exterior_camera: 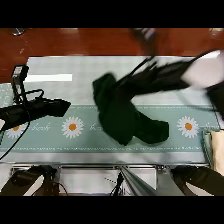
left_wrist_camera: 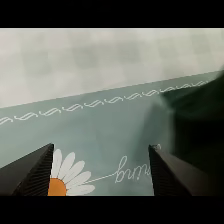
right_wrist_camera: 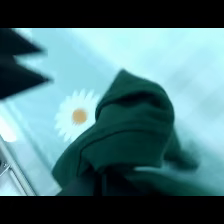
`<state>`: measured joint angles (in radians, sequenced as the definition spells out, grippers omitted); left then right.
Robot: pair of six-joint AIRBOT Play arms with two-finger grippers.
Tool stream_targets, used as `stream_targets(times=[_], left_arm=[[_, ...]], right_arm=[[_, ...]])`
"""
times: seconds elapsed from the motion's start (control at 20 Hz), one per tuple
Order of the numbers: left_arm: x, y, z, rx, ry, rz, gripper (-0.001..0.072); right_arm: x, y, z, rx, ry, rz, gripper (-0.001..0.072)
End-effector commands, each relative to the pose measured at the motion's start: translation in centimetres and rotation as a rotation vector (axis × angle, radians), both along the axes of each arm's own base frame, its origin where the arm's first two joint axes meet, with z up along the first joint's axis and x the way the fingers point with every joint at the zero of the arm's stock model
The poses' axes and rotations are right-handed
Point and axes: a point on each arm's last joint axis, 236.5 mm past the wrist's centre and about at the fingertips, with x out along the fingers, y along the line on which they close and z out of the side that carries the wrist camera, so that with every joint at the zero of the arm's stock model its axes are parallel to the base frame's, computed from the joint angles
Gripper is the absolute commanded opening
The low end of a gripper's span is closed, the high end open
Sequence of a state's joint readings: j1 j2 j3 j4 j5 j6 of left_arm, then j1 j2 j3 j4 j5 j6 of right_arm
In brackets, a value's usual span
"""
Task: Fold the shirts.
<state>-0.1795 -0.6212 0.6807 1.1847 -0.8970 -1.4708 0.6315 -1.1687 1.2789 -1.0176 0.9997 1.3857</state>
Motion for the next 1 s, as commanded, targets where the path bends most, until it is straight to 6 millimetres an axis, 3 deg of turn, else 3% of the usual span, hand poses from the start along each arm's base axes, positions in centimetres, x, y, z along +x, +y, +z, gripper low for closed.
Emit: stream_targets(times=[0.0,0.05,0.1,0.15,0.25,0.35,0.45,0.55,0.6,0.65,0.7,0.8,0.85,0.95], left_arm=[[-0.1,0.0,-0.1,0.001,0.003,-0.002,0.0701],[-0.1,0.0,-0.1,0.001,0.004,-0.003,0.0701],[-0.2,0.0,-0.2,0.002,0.007,-0.003,0.0701],[-0.3,0.0,-0.5,0.004,0.017,-0.004,0.0701],[-1.3,0.0,-1.4,0.018,0.066,-0.024,0.0701],[-3.5,0.5,-3.0,0.051,0.181,-0.029,0.0702],[-6.4,2.3,-5.2,0.132,0.329,-0.019,0.0701],[-8.8,4.9,-7.2,0.229,0.458,0.038,0.0701],[-9.7,5.8,-8.3,0.255,0.504,0.071,0.0701],[-10.4,6.0,-9.3,0.257,0.54,0.083,0.0701],[-11.3,5.9,-10.6,0.247,0.591,0.095,0.0701],[-13.4,4.5,-13.4,0.186,0.714,0.095,0.0701],[-13.4,3.2,-14.3,0.125,0.727,0.099,0.0701],[-11.1,0.7,-14.5,-0.038,0.656,0.149,0.0701]], right_arm=[[-2.5,4.7,-7.8,0.019,0.17,-0.016,0.0022],[-2.5,5.4,-8.1,0.047,0.21,-0.029,0.0064],[-1.9,5.3,-7.9,0.065,0.222,-0.05,0.0443],[-0.9,4.5,-7.4,0.063,0.213,-0.065,0.0628],[2.2,0.5,-5.3,0.037,0.191,-0.115,0.063],[6.1,-7.5,-2.7,-0.027,0.133,-0.233,0.0629],[8.5,-19.5,-1.8,-0.161,0.098,-0.452,0.0629],[7.0,-32.4,-2.9,-0.289,0.145,-0.733,0.0628],[5.2,-37.1,-4.2,-0.275,0.203,-0.89,0.0619],[3.3,-39.8,-5.9,-0.219,0.265,-1.019,0.062],[1.5,-40.7,-8.1,-0.141,0.328,-1.107,0.062],[-1.1,-39.0,-12.6,-0.026,0.428,-1.15,0.062],[-1.9,-37.5,-14.4,0.004,0.466,-1.131,0.0619],[-3.3,-35.0,-17.3,0.031,0.544,-1.066,0.062]])
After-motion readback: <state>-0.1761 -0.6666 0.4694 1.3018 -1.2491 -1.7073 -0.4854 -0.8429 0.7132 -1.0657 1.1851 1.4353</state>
